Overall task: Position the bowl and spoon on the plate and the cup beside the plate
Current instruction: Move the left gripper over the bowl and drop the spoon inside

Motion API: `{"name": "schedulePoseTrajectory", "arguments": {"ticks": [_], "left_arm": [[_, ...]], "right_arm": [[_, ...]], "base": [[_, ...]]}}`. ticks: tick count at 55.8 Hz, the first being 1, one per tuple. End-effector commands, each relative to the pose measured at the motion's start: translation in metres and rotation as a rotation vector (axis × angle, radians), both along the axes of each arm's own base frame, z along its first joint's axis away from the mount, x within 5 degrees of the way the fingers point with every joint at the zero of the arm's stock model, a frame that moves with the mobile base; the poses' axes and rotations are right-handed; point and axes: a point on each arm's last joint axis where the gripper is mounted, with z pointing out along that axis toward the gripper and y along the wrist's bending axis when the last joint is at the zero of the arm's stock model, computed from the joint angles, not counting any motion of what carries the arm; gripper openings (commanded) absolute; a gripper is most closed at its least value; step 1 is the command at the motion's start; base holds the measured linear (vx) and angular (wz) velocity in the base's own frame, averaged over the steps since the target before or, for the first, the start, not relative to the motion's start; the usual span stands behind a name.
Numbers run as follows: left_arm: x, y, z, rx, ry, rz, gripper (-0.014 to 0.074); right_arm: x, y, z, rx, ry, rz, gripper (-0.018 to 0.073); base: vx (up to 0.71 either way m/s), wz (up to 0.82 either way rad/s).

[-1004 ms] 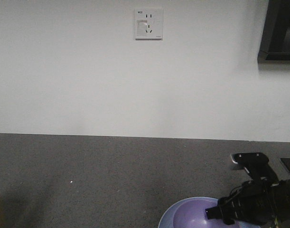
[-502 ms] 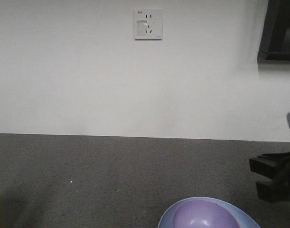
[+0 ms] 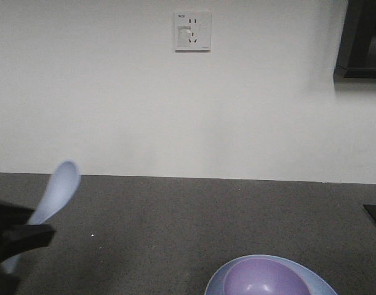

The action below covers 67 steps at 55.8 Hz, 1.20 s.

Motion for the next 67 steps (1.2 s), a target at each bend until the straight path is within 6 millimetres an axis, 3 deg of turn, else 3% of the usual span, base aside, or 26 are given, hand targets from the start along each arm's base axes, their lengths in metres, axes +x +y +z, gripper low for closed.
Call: {"name": "schedulePoseTrajectory", "arguments": {"ticks": [1, 15, 31, 39, 46, 57, 67], "left_arm": [[0.023, -0.026, 0.017, -0.061, -0.033, -0.067, 0.0], [0.073, -0.113, -0.006, -0.028, 0.119, -0.249, 0.0], [0.1, -0.186, -0.044, 0.008, 0.268, -0.349, 0.0009], [0.105, -0.205, -0.055, 0.013, 0.286, -0.367, 0.0056], [0.104, -0.213, -0.063, 0.025, 0.309, -0.384, 0.016], [0.103, -0.214, -0.066, 0.039, 0.328, -0.394, 0.0367], [0.102, -0.214, -0.066, 0.041, 0.331, -0.396, 0.0485]], "right_arm": [[0.002, -0.002, 0.012, 0.009, -0.074, -0.025, -0.0009], [0.002, -0.002, 0.011, 0.006, -0.072, -0.024, -0.0008], [0.002, -0.003, 0.011, -0.027, -0.075, -0.021, -0.0008], [0.002, -0.003, 0.011, -0.027, -0.075, -0.021, -0.0008], [0.002, -0.003, 0.011, -0.027, -0.075, -0.021, -0.0008], [0.002, -0.003, 0.011, -0.027, -0.076, -0.021, -0.0008], [0.002, -0.003, 0.011, -0.027, -0.076, -0.021, -0.0008]], "base": [[0.0, 0.0], [0.0, 0.0], [0.0, 0.0], [0.0, 0.0], [0.0, 0.0], [0.0, 0.0], [0.0, 0.0]]}}
